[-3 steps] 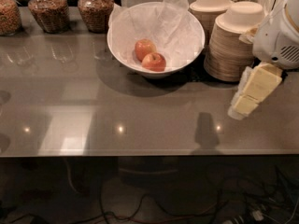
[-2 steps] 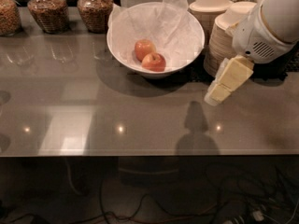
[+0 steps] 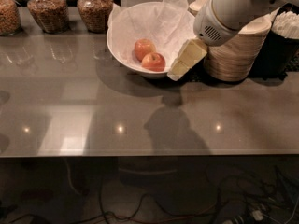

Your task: Pick apple from white bowl

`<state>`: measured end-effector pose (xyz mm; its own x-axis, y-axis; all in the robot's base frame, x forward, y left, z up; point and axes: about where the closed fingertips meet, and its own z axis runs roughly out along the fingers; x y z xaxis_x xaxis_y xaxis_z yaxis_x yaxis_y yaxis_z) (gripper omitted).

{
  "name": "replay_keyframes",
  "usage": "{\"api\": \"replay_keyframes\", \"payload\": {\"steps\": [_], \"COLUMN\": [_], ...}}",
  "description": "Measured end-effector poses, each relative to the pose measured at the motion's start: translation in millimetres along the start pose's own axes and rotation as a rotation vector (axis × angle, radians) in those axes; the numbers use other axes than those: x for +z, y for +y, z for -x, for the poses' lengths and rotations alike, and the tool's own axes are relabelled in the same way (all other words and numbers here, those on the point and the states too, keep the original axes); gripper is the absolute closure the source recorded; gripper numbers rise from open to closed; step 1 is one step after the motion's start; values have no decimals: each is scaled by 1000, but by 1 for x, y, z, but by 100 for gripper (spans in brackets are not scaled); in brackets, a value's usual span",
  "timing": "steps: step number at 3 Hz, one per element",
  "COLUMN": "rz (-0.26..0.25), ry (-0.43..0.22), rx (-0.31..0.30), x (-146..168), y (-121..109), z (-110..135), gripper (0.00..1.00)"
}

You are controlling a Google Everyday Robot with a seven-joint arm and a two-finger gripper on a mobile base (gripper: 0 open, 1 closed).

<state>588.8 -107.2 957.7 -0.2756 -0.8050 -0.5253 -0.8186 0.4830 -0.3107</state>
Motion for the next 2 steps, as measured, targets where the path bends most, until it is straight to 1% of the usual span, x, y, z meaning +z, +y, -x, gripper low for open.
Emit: {"api": "replay_keyframes", "payload": {"steps": [1,2], "rz": [-38,-49], "ry": [-18,-75], "rx": [27,44], "x": [24,46], "y": [-19,-38], "z": [25,46], "gripper": [0,0]}}
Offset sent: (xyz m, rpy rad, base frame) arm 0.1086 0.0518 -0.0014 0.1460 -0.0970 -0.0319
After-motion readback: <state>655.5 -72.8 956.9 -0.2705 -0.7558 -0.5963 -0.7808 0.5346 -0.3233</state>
